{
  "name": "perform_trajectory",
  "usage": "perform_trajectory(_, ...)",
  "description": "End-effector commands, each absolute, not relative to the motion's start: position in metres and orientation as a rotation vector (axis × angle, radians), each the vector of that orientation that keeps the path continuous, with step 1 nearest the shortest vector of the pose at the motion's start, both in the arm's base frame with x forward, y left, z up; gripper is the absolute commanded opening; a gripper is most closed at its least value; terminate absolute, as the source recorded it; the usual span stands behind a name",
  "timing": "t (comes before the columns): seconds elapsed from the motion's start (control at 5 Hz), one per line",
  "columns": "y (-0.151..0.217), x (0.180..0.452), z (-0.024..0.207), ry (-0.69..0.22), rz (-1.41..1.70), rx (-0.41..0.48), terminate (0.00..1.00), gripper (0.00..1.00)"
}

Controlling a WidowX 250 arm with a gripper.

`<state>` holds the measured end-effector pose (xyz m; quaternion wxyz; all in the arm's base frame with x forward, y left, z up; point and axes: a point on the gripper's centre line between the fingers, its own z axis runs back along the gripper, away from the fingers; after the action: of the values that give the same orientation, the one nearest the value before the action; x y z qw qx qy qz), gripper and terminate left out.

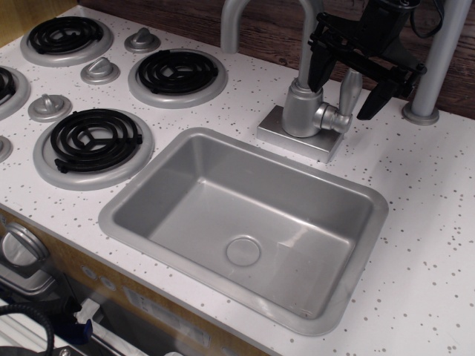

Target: Lever vertical to front

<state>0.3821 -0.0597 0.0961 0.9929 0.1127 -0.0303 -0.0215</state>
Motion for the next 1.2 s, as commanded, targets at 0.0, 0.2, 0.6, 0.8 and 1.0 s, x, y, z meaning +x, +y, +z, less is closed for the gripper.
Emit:
perform_trajectory(0.0,-0.06,0.382,0.096,-0.061,-0.043,0.226,0.0,1.0)
perform_trajectory(0.2,-0.062,0.391,0.108,-0.161,-0.08,0.238,0.0,1.0)
perform_trajectory(0.6,-0.064,0.409,0.121,-0.309,-0.139,0.286,0.0,1.0)
perform_trajectory(0.8,-0.063,0.419,0.121,-0.336,-0.174,0.272,0.0,1.0)
perform_trajectory(1.0,-0.059,0.43,0.119,-0.347,-0.195,0.272,0.0,1.0)
